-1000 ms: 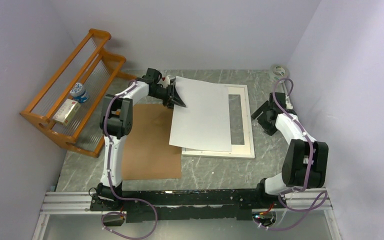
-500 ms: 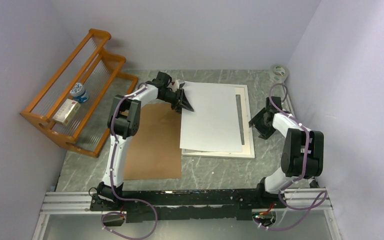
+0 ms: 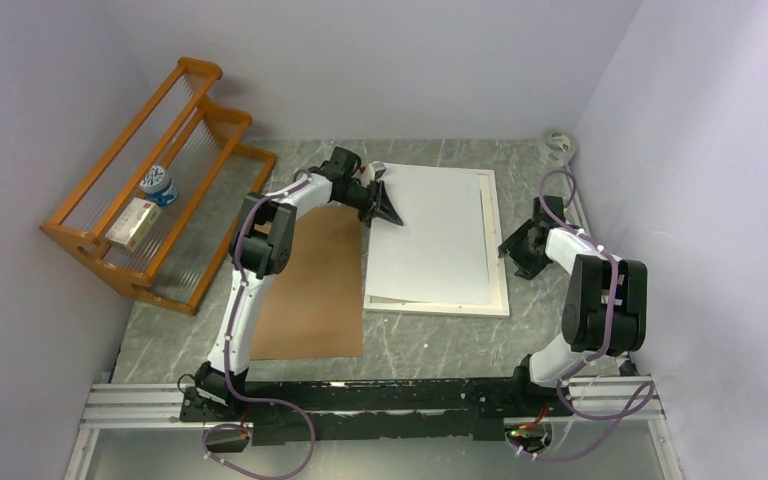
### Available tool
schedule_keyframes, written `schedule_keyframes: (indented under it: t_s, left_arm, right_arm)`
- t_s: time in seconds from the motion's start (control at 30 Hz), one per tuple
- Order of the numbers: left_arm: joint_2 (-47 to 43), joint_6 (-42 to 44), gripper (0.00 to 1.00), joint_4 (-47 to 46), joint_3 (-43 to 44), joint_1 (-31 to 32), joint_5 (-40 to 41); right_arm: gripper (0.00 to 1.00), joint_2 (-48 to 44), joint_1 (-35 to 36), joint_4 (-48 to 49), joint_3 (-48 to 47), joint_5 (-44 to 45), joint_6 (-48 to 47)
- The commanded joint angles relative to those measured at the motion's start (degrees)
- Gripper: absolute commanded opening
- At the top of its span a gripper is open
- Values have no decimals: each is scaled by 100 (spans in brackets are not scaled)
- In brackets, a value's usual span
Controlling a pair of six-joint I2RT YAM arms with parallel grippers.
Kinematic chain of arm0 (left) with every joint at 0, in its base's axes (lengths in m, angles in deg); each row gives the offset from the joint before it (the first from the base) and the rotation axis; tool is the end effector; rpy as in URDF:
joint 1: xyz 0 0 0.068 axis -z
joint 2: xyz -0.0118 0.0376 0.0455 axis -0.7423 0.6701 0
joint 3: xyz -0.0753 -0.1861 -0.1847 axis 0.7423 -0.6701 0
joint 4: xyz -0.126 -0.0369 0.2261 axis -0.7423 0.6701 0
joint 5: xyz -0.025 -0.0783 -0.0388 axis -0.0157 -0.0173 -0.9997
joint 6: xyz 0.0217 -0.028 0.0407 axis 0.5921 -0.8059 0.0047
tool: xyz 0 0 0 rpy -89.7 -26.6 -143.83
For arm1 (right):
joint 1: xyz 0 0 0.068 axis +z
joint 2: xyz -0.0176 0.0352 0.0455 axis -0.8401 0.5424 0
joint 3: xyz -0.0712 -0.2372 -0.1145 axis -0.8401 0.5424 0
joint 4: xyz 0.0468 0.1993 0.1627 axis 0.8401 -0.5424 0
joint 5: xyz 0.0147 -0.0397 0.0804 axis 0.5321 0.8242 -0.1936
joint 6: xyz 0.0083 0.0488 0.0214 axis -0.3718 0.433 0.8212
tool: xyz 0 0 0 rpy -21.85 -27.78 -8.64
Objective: Put the photo into the frame
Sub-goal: Turn over the photo from the photo frame.
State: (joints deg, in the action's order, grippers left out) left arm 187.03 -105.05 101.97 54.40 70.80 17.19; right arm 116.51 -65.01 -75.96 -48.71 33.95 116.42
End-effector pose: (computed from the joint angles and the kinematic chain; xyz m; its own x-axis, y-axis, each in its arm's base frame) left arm 0.4697 -0.2320 0.1274 -0.9957 0.0815 0.0430 -0.0067 0.4016 -0.9158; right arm 0.2908 -0.0407 0.1612 -0.5736 0.7523 -0.3239 0.7045 0.6549 0.2734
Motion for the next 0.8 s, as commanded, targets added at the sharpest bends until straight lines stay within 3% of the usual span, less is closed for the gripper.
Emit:
schedule_keyframes:
  t_s: [0.0,0.2,0.3,0.4,0.63,0.77]
  left_arm:
    - [88,-102,34,-117,232,33,16]
    - [-248,-161,24,-324,15,29,-217]
    - [-449,-547,12,-806,-145,33,-549]
    - [-620,-1163,3,-1600,-313,33,-891]
    - [-968,-3536,3,-4595,-776,42,-1340]
    - [-940,-4318,2,-5626,-742,50,-1366]
  right_arm:
    - [59,66,-40,150,-16,-57,-25]
    - [59,134,-49,213,1,-58,-49]
    - [59,124,-58,234,3,-54,-26]
    - [59,118,-58,222,-6,-56,-18]
    - [59,53,-60,175,-7,-59,-15]
    - [59,11,-67,124,-16,-51,-12]
